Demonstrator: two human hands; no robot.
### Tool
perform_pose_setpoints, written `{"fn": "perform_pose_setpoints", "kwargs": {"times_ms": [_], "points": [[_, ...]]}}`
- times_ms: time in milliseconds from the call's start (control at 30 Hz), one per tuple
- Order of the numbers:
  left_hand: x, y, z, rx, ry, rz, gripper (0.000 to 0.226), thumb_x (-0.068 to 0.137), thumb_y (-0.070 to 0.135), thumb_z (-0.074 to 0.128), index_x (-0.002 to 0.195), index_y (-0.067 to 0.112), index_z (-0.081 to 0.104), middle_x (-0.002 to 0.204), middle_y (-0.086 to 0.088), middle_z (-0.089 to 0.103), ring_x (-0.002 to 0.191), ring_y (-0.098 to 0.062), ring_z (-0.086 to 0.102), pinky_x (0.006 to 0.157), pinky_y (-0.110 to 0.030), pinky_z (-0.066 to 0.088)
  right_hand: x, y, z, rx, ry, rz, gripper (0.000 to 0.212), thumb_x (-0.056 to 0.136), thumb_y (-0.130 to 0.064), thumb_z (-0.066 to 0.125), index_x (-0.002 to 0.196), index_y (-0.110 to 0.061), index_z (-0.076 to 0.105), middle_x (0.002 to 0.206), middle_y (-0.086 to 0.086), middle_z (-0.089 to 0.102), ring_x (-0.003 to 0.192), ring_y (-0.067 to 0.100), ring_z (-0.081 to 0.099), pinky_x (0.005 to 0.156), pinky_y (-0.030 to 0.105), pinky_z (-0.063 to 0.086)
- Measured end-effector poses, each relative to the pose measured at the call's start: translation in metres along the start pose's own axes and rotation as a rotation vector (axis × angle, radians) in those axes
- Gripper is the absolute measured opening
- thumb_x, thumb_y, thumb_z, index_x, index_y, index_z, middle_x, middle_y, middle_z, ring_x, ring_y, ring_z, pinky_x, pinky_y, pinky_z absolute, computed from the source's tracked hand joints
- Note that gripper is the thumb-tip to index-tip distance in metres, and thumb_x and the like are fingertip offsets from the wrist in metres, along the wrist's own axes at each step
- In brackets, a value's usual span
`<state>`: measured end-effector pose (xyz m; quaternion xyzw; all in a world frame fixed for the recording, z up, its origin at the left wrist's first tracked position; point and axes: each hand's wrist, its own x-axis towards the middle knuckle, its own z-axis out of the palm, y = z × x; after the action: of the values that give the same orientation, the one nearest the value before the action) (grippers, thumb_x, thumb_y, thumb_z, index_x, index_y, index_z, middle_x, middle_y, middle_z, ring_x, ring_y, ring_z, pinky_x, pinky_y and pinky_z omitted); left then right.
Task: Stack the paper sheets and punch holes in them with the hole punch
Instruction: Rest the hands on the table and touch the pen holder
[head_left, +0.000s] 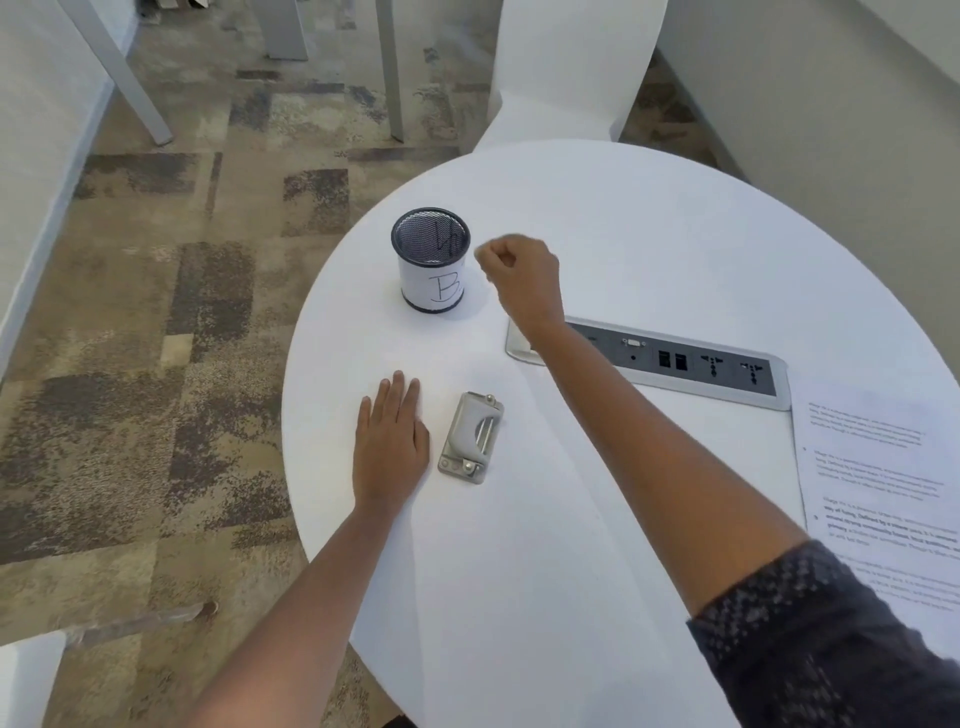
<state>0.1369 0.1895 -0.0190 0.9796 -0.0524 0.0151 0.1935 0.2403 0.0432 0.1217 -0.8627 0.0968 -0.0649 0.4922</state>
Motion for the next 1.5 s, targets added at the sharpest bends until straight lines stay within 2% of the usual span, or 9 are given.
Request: {"fn": "perform_pose_setpoints", "kwargs": {"times_ms": [67,233,333,433,533,867,1033,1267,1500], "points": [[0.0,0.001,0.0,0.002,0.012,-0.002,0.049,0.085,0.009,0.039,0.133,0.004,0.044,0.144,-0.019,0.042,0.133,-0.034,0.039,0.111,-0.05,0.029,0.016,-0.012,0.008,-0.021,0.009,-0.045,0.02,0.085,-0.009,0.053,0.079,0.004,0.066,0.071,0.007,0.06,0.072,0.016,0.051,0.066,0.024,0.037],[0.001,0.001,-0.001,-0.003,0.016,0.004,0.048,0.083,0.007,0.043,0.131,0.002,0.047,0.141,-0.02,0.045,0.13,-0.035,0.042,0.109,-0.051,0.031,0.044,-0.025,0.022,-0.174,-0.042,-0.113,0.021,0.081,0.0,0.046,0.062,0.004,0.055,0.077,0.026,0.061,0.069,0.025,0.044,0.064,0.033,0.038],[0.002,0.001,-0.001,-0.01,0.01,0.004,0.048,0.084,0.004,0.05,0.132,0.002,0.046,0.142,-0.02,0.044,0.131,-0.035,0.041,0.109,-0.052,0.031,0.052,-0.024,0.023,-0.236,-0.066,-0.101,0.019,0.08,0.0,0.048,0.073,0.01,0.063,0.086,0.025,0.068,0.075,0.035,0.054,0.07,0.036,0.046],[0.002,0.001,-0.001,-0.013,0.013,-0.002,0.049,0.083,0.003,0.052,0.132,0.003,0.046,0.142,-0.019,0.044,0.131,-0.035,0.041,0.109,-0.052,0.031,0.052,-0.021,0.022,-0.189,-0.029,-0.073,0.015,0.08,-0.005,0.056,0.083,0.004,0.068,0.093,0.016,0.071,0.082,0.025,0.059,0.078,0.033,0.048],[0.002,0.001,-0.002,-0.018,0.012,-0.004,0.049,0.084,0.003,0.051,0.132,0.003,0.045,0.142,-0.019,0.043,0.132,-0.035,0.04,0.11,-0.051,0.03,0.043,-0.014,0.019,-0.107,-0.01,-0.024,0.015,0.08,-0.007,0.056,0.082,0.004,0.067,0.081,0.012,0.067,0.078,0.021,0.057,0.075,0.032,0.048],[-0.002,-0.001,0.001,-0.009,0.058,0.003,0.049,0.085,0.01,0.029,0.13,0.0,0.047,0.139,-0.022,0.046,0.129,-0.037,0.044,0.108,-0.05,0.033,-0.03,0.073,-0.02,-0.117,-0.025,0.153,0.017,0.084,-0.009,0.053,0.077,-0.005,0.067,0.071,0.005,0.06,0.07,0.015,0.053,0.06,0.018,0.039],[-0.01,0.001,0.005,-0.029,0.079,-0.015,0.048,0.082,0.004,0.037,0.129,-0.003,0.047,0.139,-0.023,0.045,0.129,-0.038,0.043,0.108,-0.051,0.033,-0.087,0.119,-0.043,-0.093,0.014,0.253,0.015,0.085,-0.009,0.053,0.084,-0.004,0.068,0.078,0.004,0.065,0.078,0.02,0.06,0.075,0.029,0.048],[-0.036,0.007,0.009,-0.023,0.075,-0.045,0.047,0.084,0.001,0.039,0.13,-0.004,0.045,0.14,-0.024,0.044,0.13,-0.038,0.042,0.108,-0.052,0.033,-0.151,0.162,-0.067,-0.155,0.014,0.273,0.016,0.089,-0.007,0.052,0.095,-0.008,0.067,0.101,0.01,0.066,0.086,0.015,0.056,0.078,0.022,0.04],[-0.053,0.017,0.011,-0.039,0.106,-0.107,0.045,0.086,0.001,0.038,0.13,-0.006,0.044,0.14,-0.025,0.044,0.13,-0.038,0.041,0.109,-0.051,0.03,-0.192,0.176,-0.08,-0.301,-0.042,0.157,0.026,0.088,0.005,0.046,0.1,-0.003,0.068,0.102,0.013,0.064,0.098,0.025,0.058,0.081,0.023,0.041]]}}
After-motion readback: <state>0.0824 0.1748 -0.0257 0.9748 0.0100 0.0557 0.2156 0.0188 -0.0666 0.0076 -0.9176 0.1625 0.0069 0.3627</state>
